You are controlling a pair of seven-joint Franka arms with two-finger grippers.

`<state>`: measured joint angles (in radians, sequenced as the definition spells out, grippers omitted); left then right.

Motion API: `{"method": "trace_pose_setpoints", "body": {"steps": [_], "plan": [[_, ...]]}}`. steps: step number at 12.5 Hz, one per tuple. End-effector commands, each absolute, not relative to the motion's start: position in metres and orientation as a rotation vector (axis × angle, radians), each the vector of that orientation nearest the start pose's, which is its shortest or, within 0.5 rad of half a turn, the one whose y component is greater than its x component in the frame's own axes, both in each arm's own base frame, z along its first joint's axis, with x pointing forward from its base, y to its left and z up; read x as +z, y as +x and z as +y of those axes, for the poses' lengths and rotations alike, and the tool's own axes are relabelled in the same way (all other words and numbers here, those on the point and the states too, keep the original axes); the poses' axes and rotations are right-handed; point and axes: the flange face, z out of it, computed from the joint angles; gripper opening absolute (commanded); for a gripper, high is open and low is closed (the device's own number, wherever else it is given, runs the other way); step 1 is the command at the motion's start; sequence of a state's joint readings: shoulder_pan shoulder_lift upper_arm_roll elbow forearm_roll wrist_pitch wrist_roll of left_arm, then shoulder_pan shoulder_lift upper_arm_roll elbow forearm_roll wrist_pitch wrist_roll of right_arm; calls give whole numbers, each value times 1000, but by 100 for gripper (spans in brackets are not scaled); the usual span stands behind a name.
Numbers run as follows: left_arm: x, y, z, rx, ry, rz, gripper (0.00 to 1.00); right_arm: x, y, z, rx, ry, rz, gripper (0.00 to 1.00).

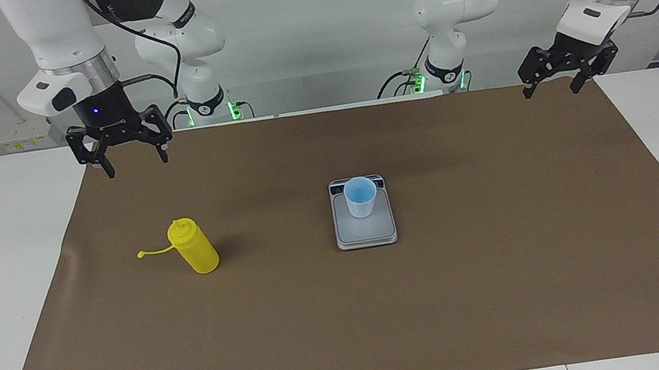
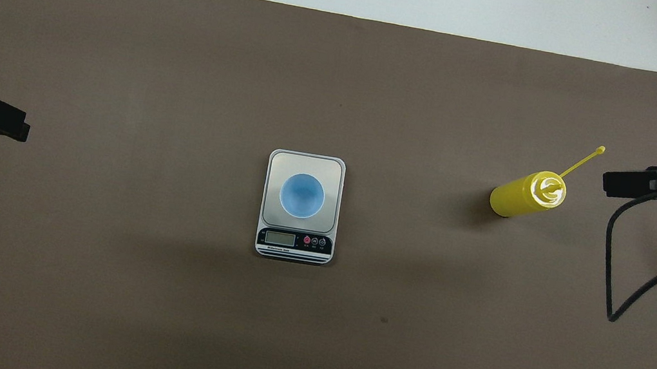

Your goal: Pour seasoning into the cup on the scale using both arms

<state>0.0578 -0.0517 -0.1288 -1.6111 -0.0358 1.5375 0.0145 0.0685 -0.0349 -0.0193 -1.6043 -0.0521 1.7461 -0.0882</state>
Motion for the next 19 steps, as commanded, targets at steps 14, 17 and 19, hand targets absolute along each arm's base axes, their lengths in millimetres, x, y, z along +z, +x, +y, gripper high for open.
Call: {"method": "trace_pose_setpoints", "body": {"steps": [14,17,19], "plan": [[633,525,-41,39,-3175,118,100,665,540,0,-5,-3167,-45,100],[632,525,-41,41,-3175,118,100,662,541,12,-7,-3131,-52,100],[633,525,-41,41,-3175,118,100,657,538,6,5,-3132,-23,100]]}}
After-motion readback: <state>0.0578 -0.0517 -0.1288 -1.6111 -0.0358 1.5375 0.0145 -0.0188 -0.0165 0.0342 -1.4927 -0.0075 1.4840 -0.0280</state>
